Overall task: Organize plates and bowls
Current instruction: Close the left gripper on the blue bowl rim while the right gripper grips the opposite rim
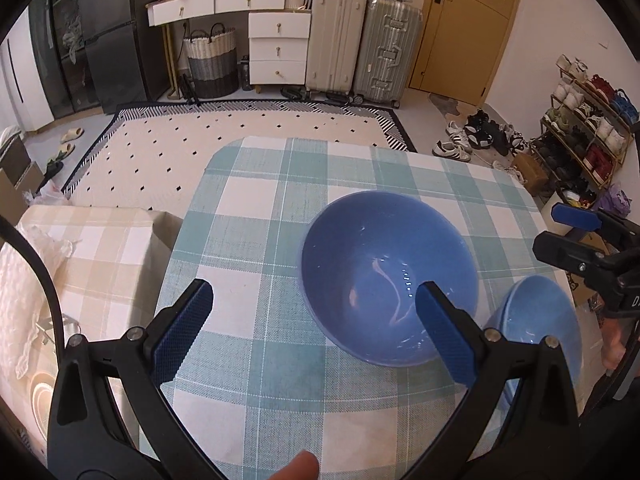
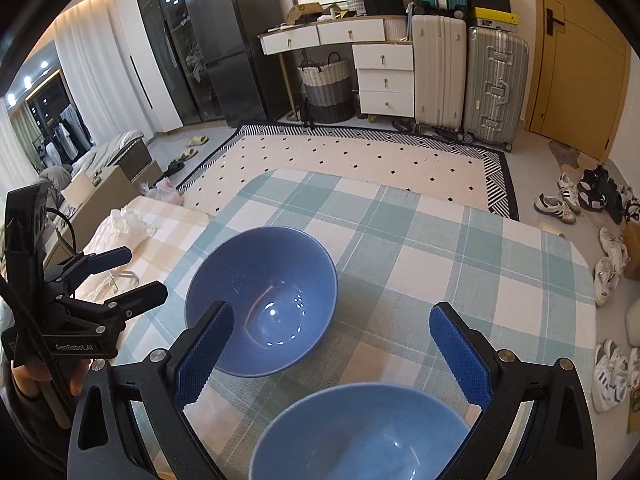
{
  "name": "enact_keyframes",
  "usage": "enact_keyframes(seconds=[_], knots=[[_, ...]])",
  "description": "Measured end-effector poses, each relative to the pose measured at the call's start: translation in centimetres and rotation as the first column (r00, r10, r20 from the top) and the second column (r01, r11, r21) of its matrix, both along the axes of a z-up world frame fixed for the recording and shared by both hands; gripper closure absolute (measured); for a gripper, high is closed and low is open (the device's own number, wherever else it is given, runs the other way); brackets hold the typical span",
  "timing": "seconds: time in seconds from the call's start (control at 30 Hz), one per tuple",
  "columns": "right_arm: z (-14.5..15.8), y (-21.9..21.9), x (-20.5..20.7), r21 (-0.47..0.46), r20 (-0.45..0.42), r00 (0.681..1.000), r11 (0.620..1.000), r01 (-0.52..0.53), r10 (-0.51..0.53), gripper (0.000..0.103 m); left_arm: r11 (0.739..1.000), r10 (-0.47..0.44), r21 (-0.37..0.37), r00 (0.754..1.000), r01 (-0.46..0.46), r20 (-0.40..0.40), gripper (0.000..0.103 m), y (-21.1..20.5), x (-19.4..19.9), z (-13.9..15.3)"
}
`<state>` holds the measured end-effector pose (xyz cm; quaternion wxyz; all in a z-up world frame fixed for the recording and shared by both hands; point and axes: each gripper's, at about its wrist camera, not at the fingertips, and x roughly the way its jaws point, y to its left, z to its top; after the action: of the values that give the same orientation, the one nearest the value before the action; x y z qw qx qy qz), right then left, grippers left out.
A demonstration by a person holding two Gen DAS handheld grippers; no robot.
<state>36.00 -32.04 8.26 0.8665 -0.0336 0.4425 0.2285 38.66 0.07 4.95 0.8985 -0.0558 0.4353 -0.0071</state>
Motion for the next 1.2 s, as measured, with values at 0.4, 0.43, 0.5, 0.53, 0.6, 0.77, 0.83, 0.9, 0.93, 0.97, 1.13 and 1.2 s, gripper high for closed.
enact_keyframes(seconds=[0.4, 0.43, 0.5, 0.53, 0.6, 0.77, 0.83, 0.9, 0.93, 0.97, 1.13, 1.2], knots=[[-4.0, 4.3, 3.6, -0.048, -0.111, 0.991, 0.996, -0.08, 0.074, 0.019, 0.998, 0.035, -0.04, 0.996, -0.038, -0.087, 0.002, 2.1, 3.3, -5.4], [-4.3, 4.6, 3.7, -0.057, -0.117, 0.99, 0.995, -0.081, 0.074, 0.022, 0.998, 0.032, -0.041, 0.995, -0.036, -0.093, 0.002, 2.0, 3.5, -5.8], [-5.0, 5.1, 4.0, -0.073, -0.134, 0.988, 0.993, -0.09, 0.079, 0.027, 0.998, 0.026, -0.046, 0.994, -0.031, -0.101, 0.005, 2.0, 3.9, -6.5], [-5.2, 5.3, 4.0, -0.077, -0.14, 0.987, 0.993, -0.093, 0.082, 0.029, 0.998, 0.024, -0.047, 0.994, -0.029, -0.107, 0.006, 1.9, 4.1, -6.9], [-5.8, 5.5, 4.3, -0.088, -0.15, 0.985, 0.992, -0.096, 0.082, 0.031, 0.998, 0.02, -0.054, 0.993, -0.027, -0.116, 0.009, 1.9, 4.5, -7.5], [-7.4, 5.7, 5.1, -0.12, -0.195, 0.977, 0.987, -0.111, 0.086, 0.057, 0.996, 0.023, -0.083, 0.991, -0.034, -0.13, 0.024, 1.7, 5.3, -8.8], [-7.9, 5.6, 5.3, -0.124, -0.209, 0.974, 0.986, -0.111, 0.084, 0.058, 0.995, 0.024, -0.088, 0.99, -0.037, -0.142, 0.035, 1.8, 5.6, -9.2], [-8.4, 5.6, 5.5, -0.125, -0.22, 0.972, 0.986, -0.113, 0.083, 0.06, 0.996, 0.012, -0.085, 0.987, -0.026, -0.159, 0.041, 1.6, 5.9, -9.8], [-8.5, 5.6, 5.5, -0.128, -0.223, 0.971, 0.985, -0.114, 0.084, 0.061, 0.997, 0.009, -0.08, 0.987, -0.022, -0.161, 0.043, 1.5, 6.0, -10.1], [-8.7, 5.6, 5.6, -0.129, -0.226, 0.97, 0.985, -0.117, 0.086, 0.061, 0.997, 0.008, -0.076, 0.986, -0.02, -0.166, 0.046, 1.3, 6.1, -10.2], [-9.6, 6.2, 5.6, -0.202, -0.218, 0.972, 0.97, -0.135, 0.09, 0.082, 0.997, -0.007, -0.076, 0.978, -0.009, -0.207, 0.074, 0.9, 7.0, -11.6], [-9.7, 6.0, 5.8, -0.198, -0.221, 0.971, 0.971, -0.131, 0.086, 0.088, 0.998, -0.016, -0.065, 0.977, 0.002, -0.214, 0.081, 0.6, 7.2, -12.1]])
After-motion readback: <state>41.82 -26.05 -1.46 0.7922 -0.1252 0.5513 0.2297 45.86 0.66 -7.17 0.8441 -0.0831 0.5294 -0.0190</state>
